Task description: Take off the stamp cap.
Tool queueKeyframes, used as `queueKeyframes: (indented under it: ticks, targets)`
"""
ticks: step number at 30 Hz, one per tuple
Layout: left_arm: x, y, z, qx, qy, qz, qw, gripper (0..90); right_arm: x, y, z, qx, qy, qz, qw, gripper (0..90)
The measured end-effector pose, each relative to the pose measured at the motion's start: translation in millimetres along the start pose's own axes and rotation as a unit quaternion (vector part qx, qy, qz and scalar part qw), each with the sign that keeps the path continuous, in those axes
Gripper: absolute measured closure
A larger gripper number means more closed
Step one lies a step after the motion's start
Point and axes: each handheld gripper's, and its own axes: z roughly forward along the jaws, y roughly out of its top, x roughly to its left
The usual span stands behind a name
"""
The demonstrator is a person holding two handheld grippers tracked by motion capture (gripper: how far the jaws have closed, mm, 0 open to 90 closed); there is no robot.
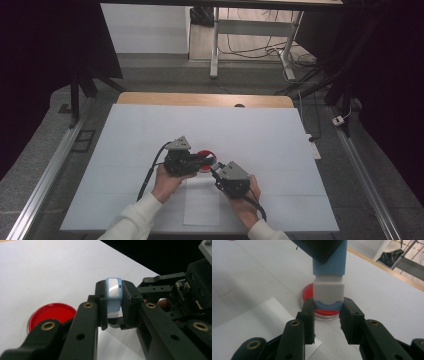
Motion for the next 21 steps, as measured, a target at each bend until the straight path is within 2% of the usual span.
queueKeyframes:
  ticks: [6, 7, 8, 9, 11, 13, 18, 21]
  targets:
    - [0.0, -0.1, 0.1, -0.001, -0.004, -0.004, 1.0, 76.2, -1.2, 0.2, -0.5, 0.0, 0.0, -0.042, 0.9991, 66.3]
    - [-0.2, -0.2, -0.1, -0.003, -0.003, -0.004, 1.0, 76.2, -1.6, 0.3, -1.1, 0.003, 0.002, -0.041, 0.9992, 66.3]
    - [-1.9, 0.1, -3.5, -0.017, 0.023, 0.004, 0.9996, 76.3, -1.7, 0.3, -0.9, 0.004, 0.002, -0.038, 0.9993, 66.4]
    - [-1.6, 1.9, -8.9, -0.025, 0.044, 0.015, 0.9986, 76.3, -2.5, -1.8, 0.5, 0.019, 0.003, -0.036, 0.9992, 66.4]
    - [4.6, 3.9, -19.7, -0.038, 0.034, 0.002, 0.9987, 76.3, -9.3, -11.0, 2.0, 0.023, 0.003, -0.012, 0.9997, 66.4]
    - [7.5, 3.0, -20.9, -0.031, 0.026, -0.001, 0.9992, 76.3, -15.1, -11.9, 0.0, 0.018, 0.001, -0.001, 0.9998, 66.3]
    - [2.1, 2.2, -12.1, -0.019, 0.013, 0.01, 0.9997, 76.2, -17.1, -9.0, -2.7, 0.015, 0.007, -0.001, 0.9999, 66.3]
    - [1.9, 1.9, -11.8, -0.016, 0.013, 0.012, 0.9997, 76.2, -18.9, -10.6, -3.5, 0.011, 0.01, 0.004, 0.9999, 66.2]
